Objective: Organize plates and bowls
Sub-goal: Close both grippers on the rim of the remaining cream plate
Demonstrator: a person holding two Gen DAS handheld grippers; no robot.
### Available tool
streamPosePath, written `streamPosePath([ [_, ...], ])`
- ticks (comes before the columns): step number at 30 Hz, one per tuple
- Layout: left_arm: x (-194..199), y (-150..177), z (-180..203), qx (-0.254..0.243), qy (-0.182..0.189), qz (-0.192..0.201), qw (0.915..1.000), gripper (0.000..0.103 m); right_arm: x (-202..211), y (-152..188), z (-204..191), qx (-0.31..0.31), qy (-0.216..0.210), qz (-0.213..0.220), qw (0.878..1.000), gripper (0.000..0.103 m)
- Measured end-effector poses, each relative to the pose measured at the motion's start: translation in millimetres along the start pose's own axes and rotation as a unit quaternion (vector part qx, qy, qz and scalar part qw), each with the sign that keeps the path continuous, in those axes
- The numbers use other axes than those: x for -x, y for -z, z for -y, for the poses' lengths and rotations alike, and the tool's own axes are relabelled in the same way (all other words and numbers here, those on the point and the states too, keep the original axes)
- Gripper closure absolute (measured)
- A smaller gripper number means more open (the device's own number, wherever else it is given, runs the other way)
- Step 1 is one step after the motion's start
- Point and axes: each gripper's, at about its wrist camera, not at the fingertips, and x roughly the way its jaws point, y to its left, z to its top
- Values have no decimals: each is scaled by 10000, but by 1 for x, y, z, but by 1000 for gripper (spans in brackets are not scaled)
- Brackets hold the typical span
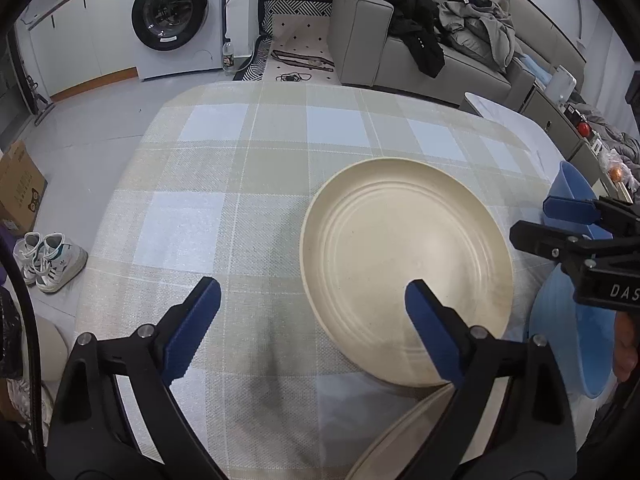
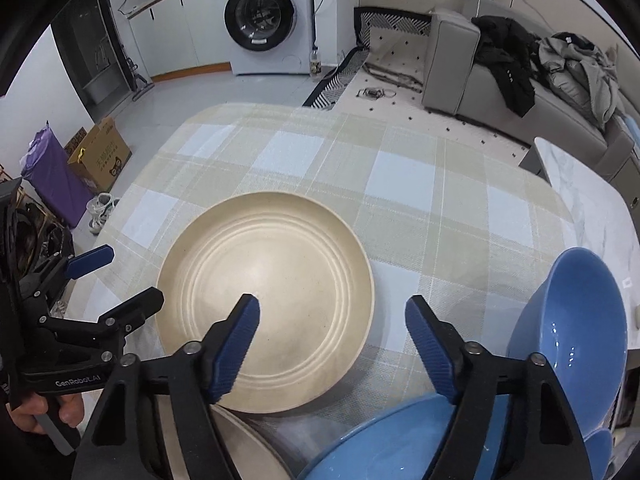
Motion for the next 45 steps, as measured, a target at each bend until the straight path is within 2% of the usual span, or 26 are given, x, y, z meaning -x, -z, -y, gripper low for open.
streamPosePath([
  [5, -13, 0, 1, 10, -18, -128, 9999, 14, -11, -4, 6, -59, -103, -266, 9996, 29],
  [12, -27, 1, 2, 13, -40, -272, 9996, 20, -33, -8, 19, -222, -65, -721, 9971, 42],
  [21, -39, 4, 1, 49, -7, -409, 9992, 37, -57, -5, 28, -341, -196, -1145, 9926, 45],
  [26, -43, 6, 2, 54, 38, -463, 9989, 50, -64, -2, 24, -277, -167, -1214, 9921, 57],
  [34, -51, 10, 2, 112, 229, -565, 9981, 79, -65, 1, 23, -243, -159, -1089, 9936, 76],
  [39, -53, 11, 6, 72, 192, -540, 9983, 81, -65, 1, 23, -197, -103, -1038, 9943, 81],
  [45, -49, 11, 8, 26, 154, -487, 9987, 81, -63, 2, 23, -186, -91, -927, 9955, 81],
])
